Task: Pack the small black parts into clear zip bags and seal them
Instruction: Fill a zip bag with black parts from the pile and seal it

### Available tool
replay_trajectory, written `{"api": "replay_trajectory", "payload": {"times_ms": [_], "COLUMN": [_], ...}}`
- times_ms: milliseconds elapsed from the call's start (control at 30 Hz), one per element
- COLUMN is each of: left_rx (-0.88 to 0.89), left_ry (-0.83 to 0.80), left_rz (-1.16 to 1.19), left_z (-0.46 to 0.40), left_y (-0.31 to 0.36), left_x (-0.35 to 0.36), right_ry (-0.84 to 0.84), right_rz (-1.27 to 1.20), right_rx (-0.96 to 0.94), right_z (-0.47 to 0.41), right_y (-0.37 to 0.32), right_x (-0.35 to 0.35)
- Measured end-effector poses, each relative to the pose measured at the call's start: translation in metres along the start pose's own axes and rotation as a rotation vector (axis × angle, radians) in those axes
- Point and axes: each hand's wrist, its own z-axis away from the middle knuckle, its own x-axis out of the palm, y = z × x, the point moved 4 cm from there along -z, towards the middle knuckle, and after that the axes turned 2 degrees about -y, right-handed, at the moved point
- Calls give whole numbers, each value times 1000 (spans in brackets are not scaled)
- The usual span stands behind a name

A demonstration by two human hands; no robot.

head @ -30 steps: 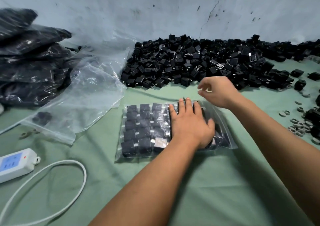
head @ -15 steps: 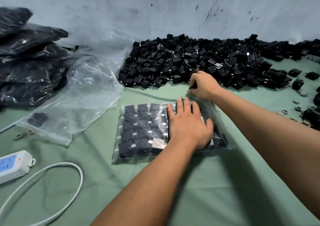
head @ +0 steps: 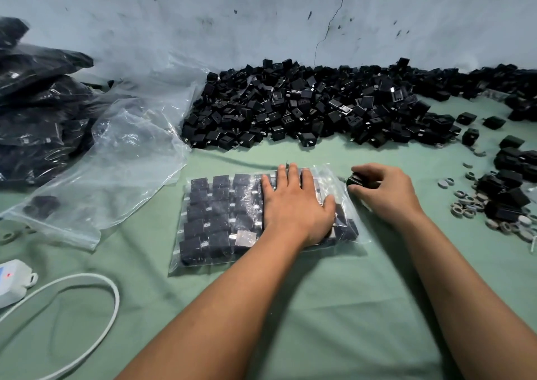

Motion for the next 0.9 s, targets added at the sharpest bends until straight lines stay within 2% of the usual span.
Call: {"api": "replay_trajectory", "payload": {"times_ms": [200, 367, 467, 600, 900], "left_rx": [-3, -10, -10, -11, -13], "left_ry": [2, 14, 17, 20, 23], "left_rz": [-10, -18, -12, -11, -6], "left_z": [-2, -4, -5, -5, -5], "left_y": [-1, -2, -2, -2, -2], "left_x": [2, 5, 6, 6, 6], "right_ry": [-17, -139, -127, -93, -225], "right_rz": [-108, -241, -244, -243, -294], "right_rx": [-85, -145, -166, -158, -80], "right_z": [16, 15, 14, 17, 19], "right_y": [-3, -8, -9, -13, -11], "right_x": [-5, 2, 6, 8, 13]}}
